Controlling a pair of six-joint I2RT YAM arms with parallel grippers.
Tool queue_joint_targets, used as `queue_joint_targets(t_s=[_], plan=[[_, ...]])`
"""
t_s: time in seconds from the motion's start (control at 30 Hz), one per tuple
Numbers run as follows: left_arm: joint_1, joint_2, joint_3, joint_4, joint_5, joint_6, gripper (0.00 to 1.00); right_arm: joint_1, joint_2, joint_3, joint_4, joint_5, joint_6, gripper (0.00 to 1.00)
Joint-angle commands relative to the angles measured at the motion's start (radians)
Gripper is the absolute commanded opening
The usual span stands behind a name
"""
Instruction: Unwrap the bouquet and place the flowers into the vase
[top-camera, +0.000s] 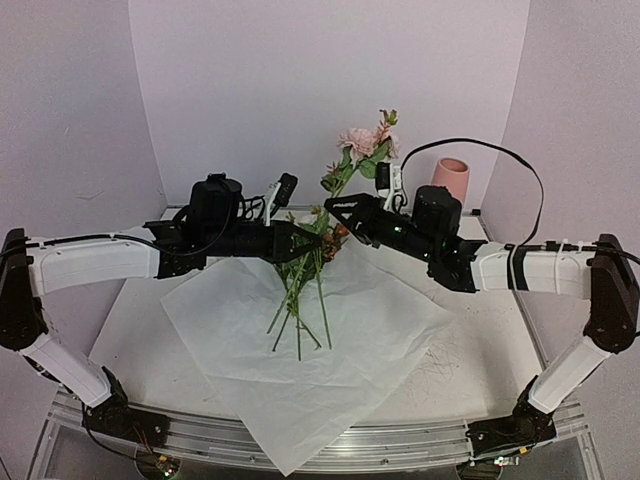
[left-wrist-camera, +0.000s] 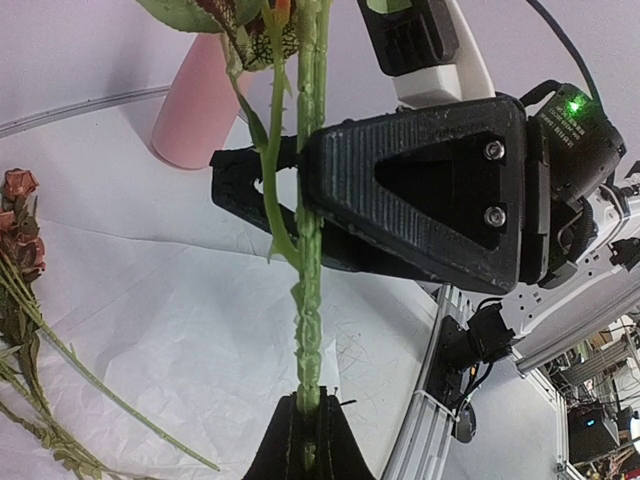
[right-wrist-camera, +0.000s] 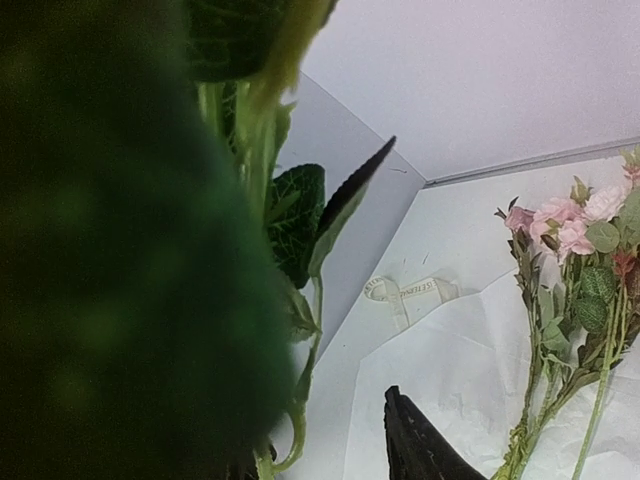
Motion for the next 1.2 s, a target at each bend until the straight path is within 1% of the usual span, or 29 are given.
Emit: queue_joint_targets(t_s=[0.0, 0.07, 0.1, 0.17, 0.23, 0.3, 0.37, 0.4, 0.43, 0.5, 0.57, 0.63, 0.67, 0.77, 0.8, 0.9, 1.03, 1.17], plan=[[-0.006, -0.029, 0.017, 0.061, 0.025, 0.022, 0.02, 0.006, -0.013, 0.055, 0.014, -0.022, -0.014, 0.47], [-0.008, -0.017, 0.021, 0.060, 0.034, 0.018, 0.02, 0.006, -0.006, 0.072, 0.016, -0.047, -0.013, 0.46], [-0.010, -0.012, 0.023, 0.060, 0.037, 0.018, 0.02, 0.006, -0.005, 0.076, 0.016, -0.052, -0.010, 0.43], [-0.013, -0.006, 0.025, 0.061, 0.039, 0.019, 0.02, 0.005, -0.006, 0.078, 0.016, -0.052, -0.006, 0.35], [-0.014, -0.005, 0.026, 0.060, 0.037, 0.021, 0.02, 0.006, -0.014, 0.072, 0.018, -0.046, -0.007, 0.25], [-0.015, -0.004, 0.025, 0.061, 0.036, 0.023, 0.02, 0.005, -0.023, 0.069, 0.019, -0.045, -0.011, 0.19], [-0.016, -0.003, 0.024, 0.060, 0.042, 0.028, 0.06, 0.006, -0.031, 0.070, 0.016, -0.048, -0.017, 0.11], [-0.016, -0.003, 0.022, 0.060, 0.042, 0.029, 0.11, 0.006, -0.037, 0.070, 0.013, -0.048, -0.022, 0.07], [-0.016, -0.005, 0.019, 0.060, 0.037, 0.031, 0.21, 0.005, -0.043, 0.070, 0.009, -0.045, -0.030, 0.04], [-0.015, -0.012, 0.011, 0.060, 0.018, 0.034, 0.46, 0.006, -0.060, 0.072, -0.013, -0.031, -0.063, 0.01], [-0.016, -0.022, 0.002, 0.060, -0.018, 0.035, 0.63, 0.006, -0.091, 0.075, -0.065, 0.011, -0.140, 0.00], [-0.014, -0.034, -0.007, 0.059, -0.046, 0.035, 0.69, 0.005, -0.130, 0.080, -0.149, 0.076, -0.239, 0.00], [-0.016, -0.040, -0.012, 0.059, -0.062, 0.036, 0.73, 0.005, -0.158, 0.083, -0.184, 0.137, -0.316, 0.00], [-0.015, -0.057, -0.029, 0.055, -0.119, 0.035, 0.77, 0.005, -0.219, 0.099, -0.304, 0.299, -0.497, 0.00], [-0.014, -0.065, -0.035, 0.054, -0.136, 0.035, 0.78, 0.005, -0.236, 0.106, -0.333, 0.377, -0.557, 0.00], [-0.014, -0.080, -0.049, 0.050, -0.179, 0.041, 0.80, -0.003, -0.288, 0.114, -0.364, 0.569, -0.764, 0.00], [-0.015, -0.080, -0.050, 0.047, -0.197, 0.051, 0.80, -0.038, -0.280, 0.189, -0.378, 0.726, -0.994, 0.00], [-0.014, -0.059, -0.038, 0.046, -0.189, 0.049, 0.79, -0.095, -0.221, 0.311, -0.383, 0.800, -1.123, 0.00]])
